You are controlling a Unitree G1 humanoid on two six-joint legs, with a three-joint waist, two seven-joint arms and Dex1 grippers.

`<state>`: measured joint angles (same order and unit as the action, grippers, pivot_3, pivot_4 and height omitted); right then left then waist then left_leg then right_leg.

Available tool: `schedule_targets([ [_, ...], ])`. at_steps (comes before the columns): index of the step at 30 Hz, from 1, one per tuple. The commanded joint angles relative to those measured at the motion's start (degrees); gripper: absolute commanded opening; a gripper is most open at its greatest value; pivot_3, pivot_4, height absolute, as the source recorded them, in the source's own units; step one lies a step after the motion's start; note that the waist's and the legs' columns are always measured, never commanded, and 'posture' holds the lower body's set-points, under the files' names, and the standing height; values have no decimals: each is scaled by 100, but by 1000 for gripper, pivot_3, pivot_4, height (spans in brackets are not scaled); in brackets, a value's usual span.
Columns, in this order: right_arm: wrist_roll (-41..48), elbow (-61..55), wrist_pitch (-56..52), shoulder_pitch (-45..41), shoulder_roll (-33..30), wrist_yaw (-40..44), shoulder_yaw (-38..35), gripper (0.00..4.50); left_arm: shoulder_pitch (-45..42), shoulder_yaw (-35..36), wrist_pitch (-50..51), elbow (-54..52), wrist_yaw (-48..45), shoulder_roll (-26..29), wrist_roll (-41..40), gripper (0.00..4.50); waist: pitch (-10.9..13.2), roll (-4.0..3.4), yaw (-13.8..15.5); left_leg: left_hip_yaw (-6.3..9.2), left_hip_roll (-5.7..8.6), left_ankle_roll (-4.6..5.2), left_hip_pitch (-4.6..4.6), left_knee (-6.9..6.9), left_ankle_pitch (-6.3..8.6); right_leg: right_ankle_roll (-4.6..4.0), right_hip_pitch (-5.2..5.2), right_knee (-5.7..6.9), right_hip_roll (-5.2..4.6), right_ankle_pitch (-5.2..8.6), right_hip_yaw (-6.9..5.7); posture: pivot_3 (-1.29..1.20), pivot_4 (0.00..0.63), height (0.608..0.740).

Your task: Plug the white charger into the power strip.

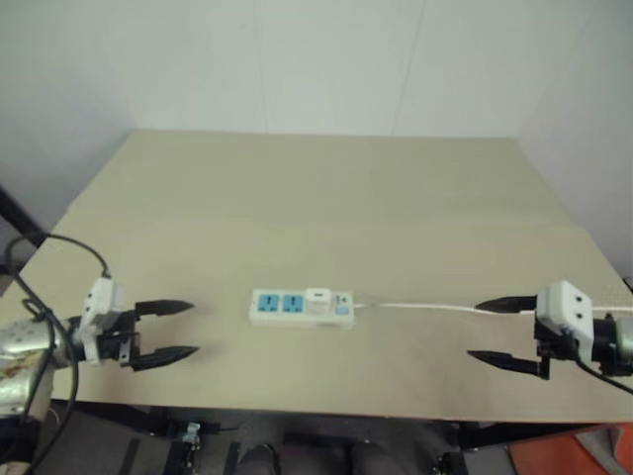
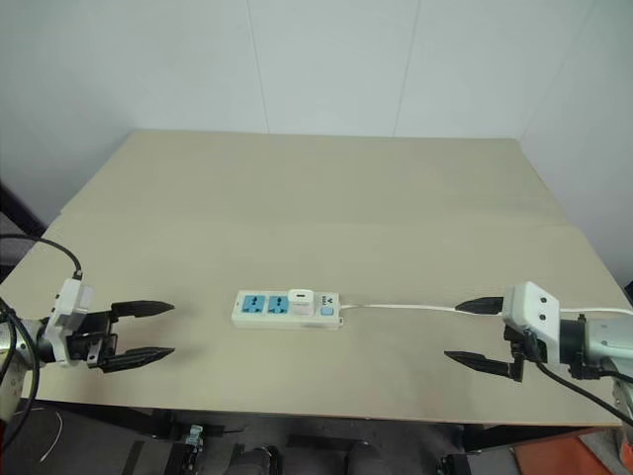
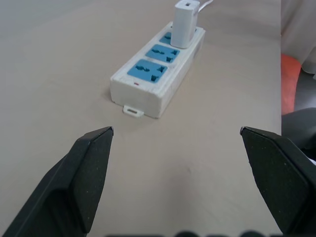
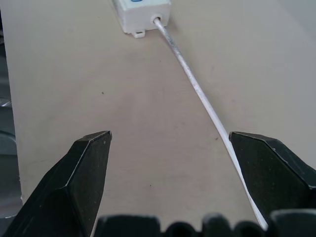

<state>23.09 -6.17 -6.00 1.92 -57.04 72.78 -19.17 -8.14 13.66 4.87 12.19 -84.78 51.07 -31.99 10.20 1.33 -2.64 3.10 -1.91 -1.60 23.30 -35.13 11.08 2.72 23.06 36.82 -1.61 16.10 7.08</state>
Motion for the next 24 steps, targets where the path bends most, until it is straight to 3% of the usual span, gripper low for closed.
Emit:
schedule_targets([
  [1,26,-310,-137,148,-84,-175,-290,4464,-175,65,139,-178,121,-27,-52,4500,0,0,2,0,-1,0,1,1,0,0,0,-1,2,0,0,0,150,740],
  [9,-6,-546,-242,536,-6,-460,-508,4464,-516,4,119,-42,130,1,139,4500,0,1,0,0,1,0,8,2,0,-2,1,-3,2,0,1,0,150,740],
  [24,-51,-445,-159,418,-85,-526,-399,4464,-553,14,89,-162,143,-90,153,4500,0,1,0,0,-1,0,-1,-21,0,-1,-7,19,6,-2,2,0,150,740],
])
